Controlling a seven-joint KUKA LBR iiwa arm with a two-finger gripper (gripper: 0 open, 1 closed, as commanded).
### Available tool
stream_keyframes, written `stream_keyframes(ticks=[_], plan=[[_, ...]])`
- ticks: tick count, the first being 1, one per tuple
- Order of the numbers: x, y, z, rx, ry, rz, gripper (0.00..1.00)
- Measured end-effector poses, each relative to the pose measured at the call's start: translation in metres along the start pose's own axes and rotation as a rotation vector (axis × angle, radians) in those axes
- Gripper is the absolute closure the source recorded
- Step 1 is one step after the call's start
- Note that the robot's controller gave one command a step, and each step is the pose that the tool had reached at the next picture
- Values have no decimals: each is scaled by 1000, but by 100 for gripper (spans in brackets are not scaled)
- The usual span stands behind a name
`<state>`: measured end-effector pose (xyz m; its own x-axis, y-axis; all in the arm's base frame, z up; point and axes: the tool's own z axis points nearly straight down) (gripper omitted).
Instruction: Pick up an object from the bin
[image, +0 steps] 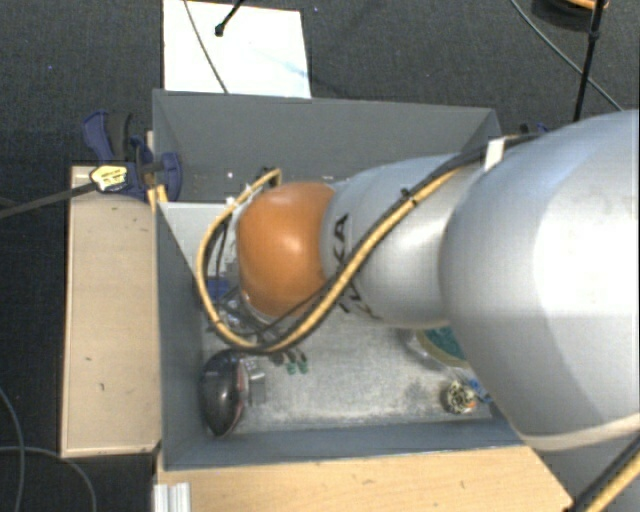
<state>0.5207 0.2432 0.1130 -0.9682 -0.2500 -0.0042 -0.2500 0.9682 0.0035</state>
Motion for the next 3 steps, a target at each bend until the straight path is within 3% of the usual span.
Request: stream_keyframes(ticks=[1, 2, 3], plan=[[39, 6, 41, 4, -7, -166, 0], [37, 5, 38, 4, -11, -161, 100], [32, 11, -92, 2, -5, -153, 100]])
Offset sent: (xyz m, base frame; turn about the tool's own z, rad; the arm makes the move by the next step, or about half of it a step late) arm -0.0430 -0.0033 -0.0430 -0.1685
